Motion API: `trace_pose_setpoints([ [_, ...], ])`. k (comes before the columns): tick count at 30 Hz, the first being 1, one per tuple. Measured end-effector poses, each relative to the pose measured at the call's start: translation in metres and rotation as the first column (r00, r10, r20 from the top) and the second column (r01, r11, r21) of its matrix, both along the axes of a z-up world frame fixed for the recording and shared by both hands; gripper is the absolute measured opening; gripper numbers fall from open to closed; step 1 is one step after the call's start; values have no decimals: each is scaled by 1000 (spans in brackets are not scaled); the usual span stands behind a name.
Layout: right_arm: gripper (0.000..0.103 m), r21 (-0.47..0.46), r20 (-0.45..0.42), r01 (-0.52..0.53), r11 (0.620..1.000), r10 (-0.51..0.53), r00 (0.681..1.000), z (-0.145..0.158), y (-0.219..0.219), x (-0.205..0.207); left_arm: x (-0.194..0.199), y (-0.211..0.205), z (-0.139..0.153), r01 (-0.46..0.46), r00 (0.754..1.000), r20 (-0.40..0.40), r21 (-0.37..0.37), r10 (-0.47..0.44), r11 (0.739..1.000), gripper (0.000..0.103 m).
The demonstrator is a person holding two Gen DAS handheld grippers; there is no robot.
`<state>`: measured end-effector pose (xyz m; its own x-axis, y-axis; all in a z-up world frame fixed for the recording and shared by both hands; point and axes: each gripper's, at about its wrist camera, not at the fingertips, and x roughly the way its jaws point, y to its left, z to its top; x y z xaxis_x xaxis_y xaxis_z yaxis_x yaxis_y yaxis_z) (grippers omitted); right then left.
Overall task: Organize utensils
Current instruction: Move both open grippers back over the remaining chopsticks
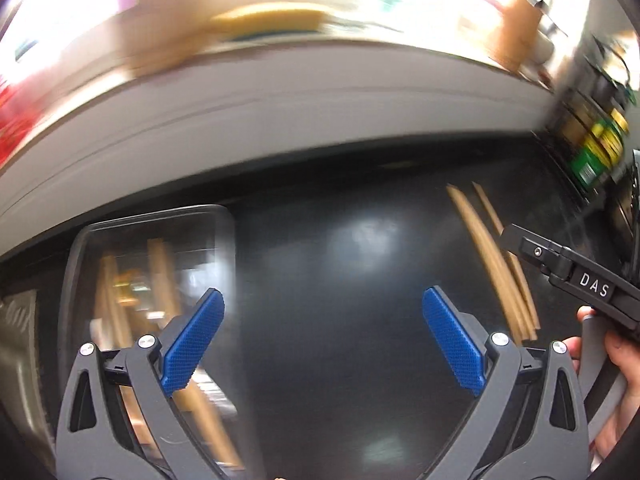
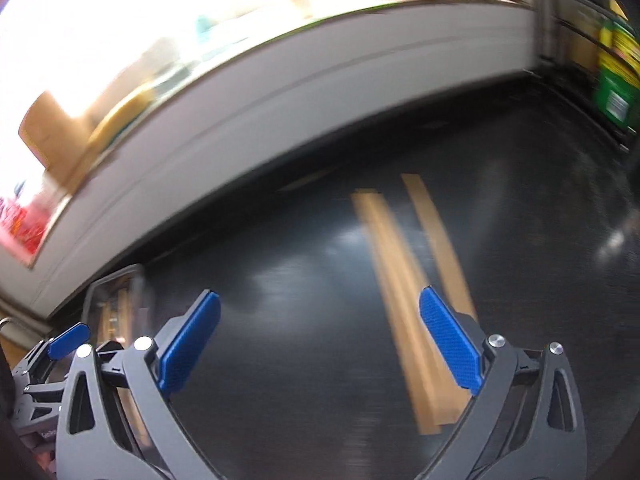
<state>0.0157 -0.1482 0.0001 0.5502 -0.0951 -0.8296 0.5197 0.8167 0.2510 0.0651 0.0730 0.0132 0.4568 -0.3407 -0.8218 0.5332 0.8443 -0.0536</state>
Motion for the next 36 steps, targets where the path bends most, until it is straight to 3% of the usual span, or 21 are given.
trace_pose_setpoints([
  [5, 96, -16, -53, 41, 999, -42, 998, -8, -60, -34, -25, -72, -19, 75, 997, -8, 35, -75, 997, 97],
  [13, 96, -35, -71, 3, 999, -6, 997, -9, -114, -43, -47, -136, -56, 71, 997, -48, 91, -67, 993, 97],
  [18, 96, -15, -62, -40, 999, 39, 997, -11, -137, -42, -45, -159, -80, 34, 996, -87, 135, -22, 990, 97],
  [26, 96, -16, -64, -144, 989, 143, 988, -16, -145, -34, -35, -175, -101, -25, 995, -86, 195, 42, 980, 97],
  [36, 96, 3, -81, -198, 980, 198, 977, -27, -140, -21, -14, -194, -101, -51, 994, -88, 200, 69, 979, 97],
])
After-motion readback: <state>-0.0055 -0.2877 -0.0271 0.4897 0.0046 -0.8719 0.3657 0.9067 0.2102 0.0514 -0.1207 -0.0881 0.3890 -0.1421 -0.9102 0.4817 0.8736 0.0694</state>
